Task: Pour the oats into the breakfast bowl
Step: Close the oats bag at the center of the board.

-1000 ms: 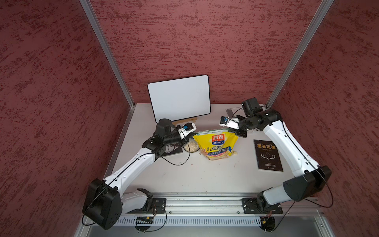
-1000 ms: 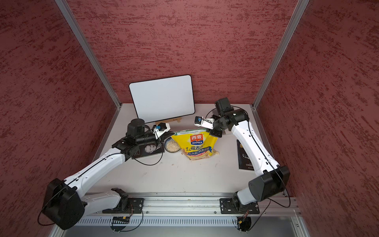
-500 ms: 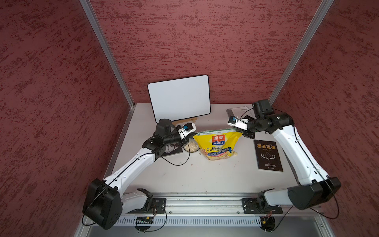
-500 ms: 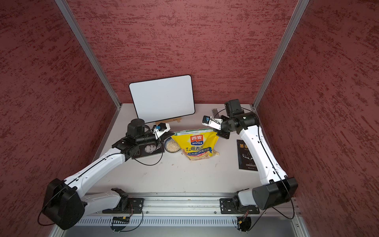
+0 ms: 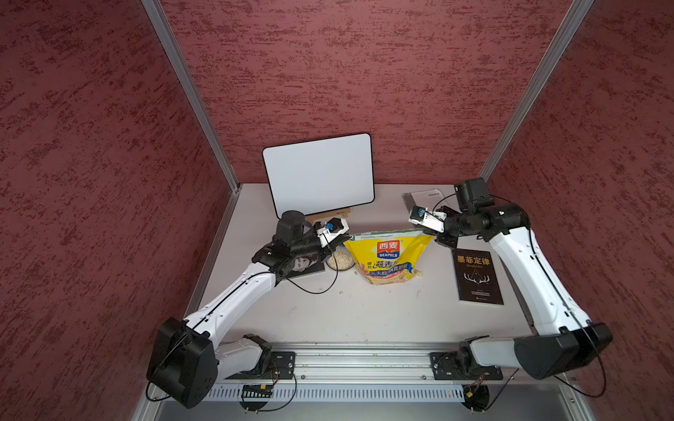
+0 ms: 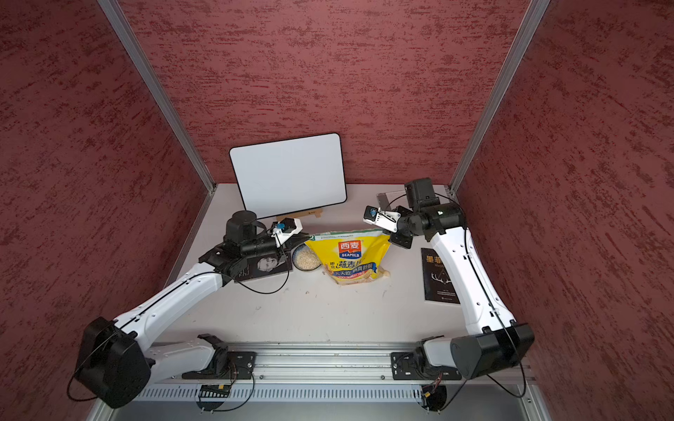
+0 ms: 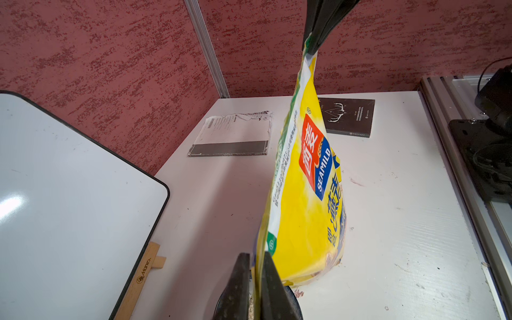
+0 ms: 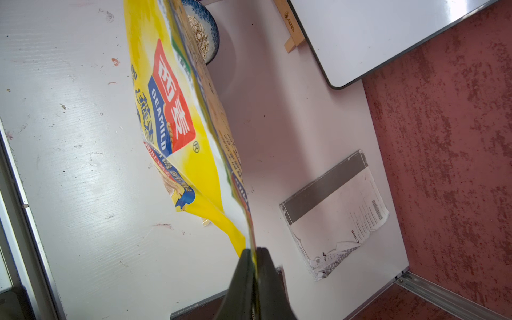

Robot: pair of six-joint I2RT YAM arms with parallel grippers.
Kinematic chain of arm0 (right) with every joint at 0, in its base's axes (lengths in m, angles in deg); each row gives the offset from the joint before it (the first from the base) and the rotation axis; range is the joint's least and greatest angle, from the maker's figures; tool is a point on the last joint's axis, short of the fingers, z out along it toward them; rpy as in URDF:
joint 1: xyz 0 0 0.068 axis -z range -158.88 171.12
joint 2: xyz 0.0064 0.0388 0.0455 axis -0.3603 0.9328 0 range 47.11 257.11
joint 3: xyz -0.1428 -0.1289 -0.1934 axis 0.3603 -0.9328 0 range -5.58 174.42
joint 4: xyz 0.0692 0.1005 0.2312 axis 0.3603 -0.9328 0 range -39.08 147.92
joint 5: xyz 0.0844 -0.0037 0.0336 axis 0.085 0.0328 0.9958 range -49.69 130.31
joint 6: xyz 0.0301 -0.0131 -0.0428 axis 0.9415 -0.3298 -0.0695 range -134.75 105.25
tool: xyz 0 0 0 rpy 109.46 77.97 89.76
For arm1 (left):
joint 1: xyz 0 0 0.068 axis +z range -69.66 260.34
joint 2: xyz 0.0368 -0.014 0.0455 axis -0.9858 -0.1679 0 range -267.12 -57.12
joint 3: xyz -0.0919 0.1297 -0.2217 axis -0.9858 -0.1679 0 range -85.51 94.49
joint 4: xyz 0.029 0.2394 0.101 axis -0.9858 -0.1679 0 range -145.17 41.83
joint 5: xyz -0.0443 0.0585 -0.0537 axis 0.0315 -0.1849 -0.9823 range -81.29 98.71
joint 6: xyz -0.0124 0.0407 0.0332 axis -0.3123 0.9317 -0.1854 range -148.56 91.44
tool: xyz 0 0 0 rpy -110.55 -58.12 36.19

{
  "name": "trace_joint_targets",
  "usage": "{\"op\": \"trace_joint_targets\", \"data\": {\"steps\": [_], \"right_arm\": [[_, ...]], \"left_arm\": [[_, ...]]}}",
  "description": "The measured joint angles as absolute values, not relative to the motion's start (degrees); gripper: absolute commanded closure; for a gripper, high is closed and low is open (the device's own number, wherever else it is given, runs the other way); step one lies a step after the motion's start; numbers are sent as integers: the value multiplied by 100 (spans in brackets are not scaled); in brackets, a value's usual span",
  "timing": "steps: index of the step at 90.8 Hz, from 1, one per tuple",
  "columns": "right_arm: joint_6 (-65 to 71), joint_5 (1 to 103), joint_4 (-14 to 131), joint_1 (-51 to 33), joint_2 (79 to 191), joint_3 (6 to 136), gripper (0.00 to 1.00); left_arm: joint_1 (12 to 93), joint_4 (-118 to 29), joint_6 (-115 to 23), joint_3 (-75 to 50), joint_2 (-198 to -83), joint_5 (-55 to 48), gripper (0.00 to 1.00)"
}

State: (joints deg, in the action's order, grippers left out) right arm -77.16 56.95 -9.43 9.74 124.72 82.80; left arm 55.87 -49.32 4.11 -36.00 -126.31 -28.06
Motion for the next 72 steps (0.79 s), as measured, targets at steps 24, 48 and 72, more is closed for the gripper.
{"op": "trace_joint_targets", "data": {"steps": [24, 48, 72], "right_arm": [[-7712, 5717, -943, 1044, 12347, 8251, 94], [-7699, 5726, -851, 1051, 12258, 8197, 100], [-7596, 5848, -714, 1064, 12148, 8181, 34]], "left_arm": [[5624, -4672, 380, -3427, -12880, -3106, 52], [5563, -4698, 424, -3182, -13306, -3198, 92], [5556, -4711, 426, -3160, -13306, -3176, 74]]}}
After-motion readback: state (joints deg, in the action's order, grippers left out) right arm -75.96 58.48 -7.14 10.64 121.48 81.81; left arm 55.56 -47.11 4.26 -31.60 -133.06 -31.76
